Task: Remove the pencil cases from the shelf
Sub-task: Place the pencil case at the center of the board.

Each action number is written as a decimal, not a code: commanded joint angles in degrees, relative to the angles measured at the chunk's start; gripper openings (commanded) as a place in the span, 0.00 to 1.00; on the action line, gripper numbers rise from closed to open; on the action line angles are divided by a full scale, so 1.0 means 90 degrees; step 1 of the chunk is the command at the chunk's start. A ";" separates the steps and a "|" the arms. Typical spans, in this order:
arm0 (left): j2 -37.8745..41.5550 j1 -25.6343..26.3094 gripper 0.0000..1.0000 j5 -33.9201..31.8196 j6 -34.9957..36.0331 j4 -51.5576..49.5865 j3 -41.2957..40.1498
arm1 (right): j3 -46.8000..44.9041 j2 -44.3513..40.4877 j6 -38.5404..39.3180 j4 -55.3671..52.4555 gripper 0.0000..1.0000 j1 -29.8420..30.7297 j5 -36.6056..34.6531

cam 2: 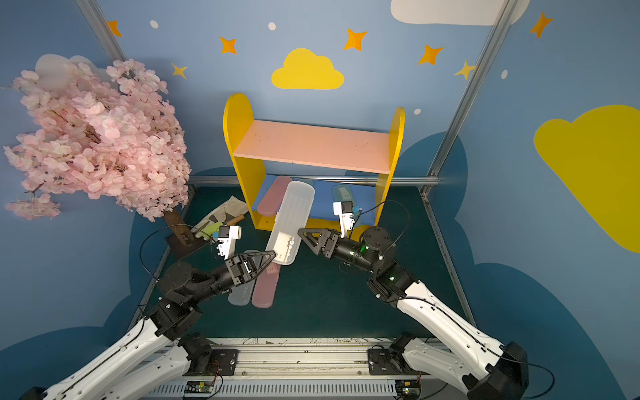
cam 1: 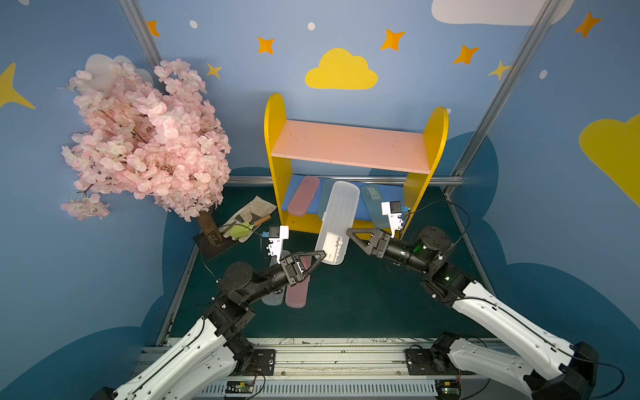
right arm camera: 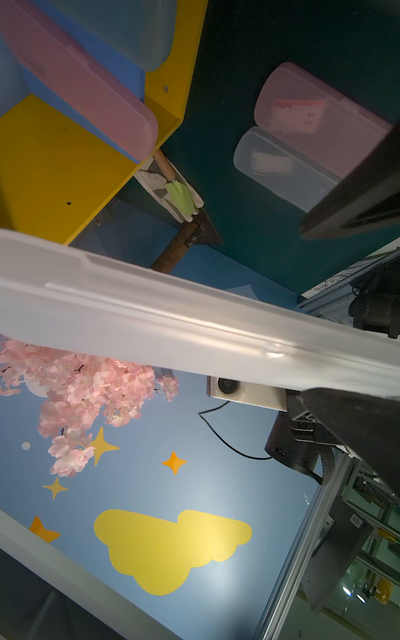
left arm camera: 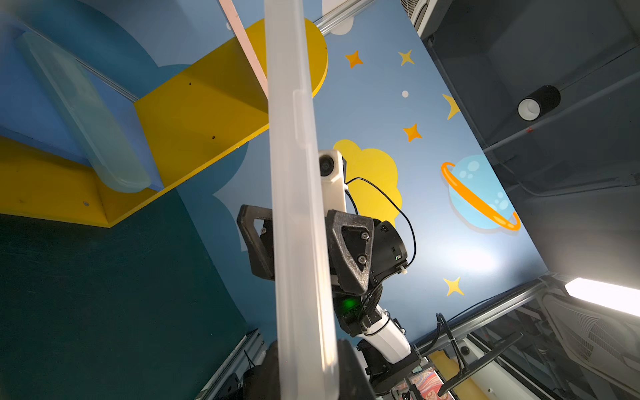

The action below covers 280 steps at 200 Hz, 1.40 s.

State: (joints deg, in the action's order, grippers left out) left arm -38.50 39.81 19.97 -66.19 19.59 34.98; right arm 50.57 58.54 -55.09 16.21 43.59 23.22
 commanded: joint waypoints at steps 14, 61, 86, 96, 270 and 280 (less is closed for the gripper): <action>0.0077 0.0025 0.03 0.0155 0.0166 0.0294 -0.0024 | 0.0202 0.0132 -0.0319 0.0801 0.66 -0.0020 0.0275; 0.0055 0.0039 0.03 0.0172 0.0172 0.0408 -0.0035 | 0.0296 0.0501 -0.0639 0.1355 0.55 -0.0030 0.0421; 0.0034 0.0048 0.03 0.0193 0.0193 0.0420 -0.0025 | 0.0329 0.0641 -0.0782 0.1561 0.43 -0.0038 0.0456; 0.0032 0.0056 0.03 0.0172 0.0181 0.0421 -0.0037 | 0.0326 0.0661 -0.0802 0.1578 0.38 -0.0031 0.0444; 0.1627 0.0014 1.00 -0.3115 0.1202 -0.4021 0.0002 | -0.0654 0.0684 0.0759 -0.1072 0.12 0.0012 -0.0158; 0.1762 0.0015 1.00 -0.3261 0.1249 -0.4090 -0.0090 | -0.0872 0.0795 0.0734 -0.0980 0.12 0.0060 -0.0213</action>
State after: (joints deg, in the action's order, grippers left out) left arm -25.06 40.12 -2.07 -58.04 -9.93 34.92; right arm 46.06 64.97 -53.34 11.62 43.27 22.94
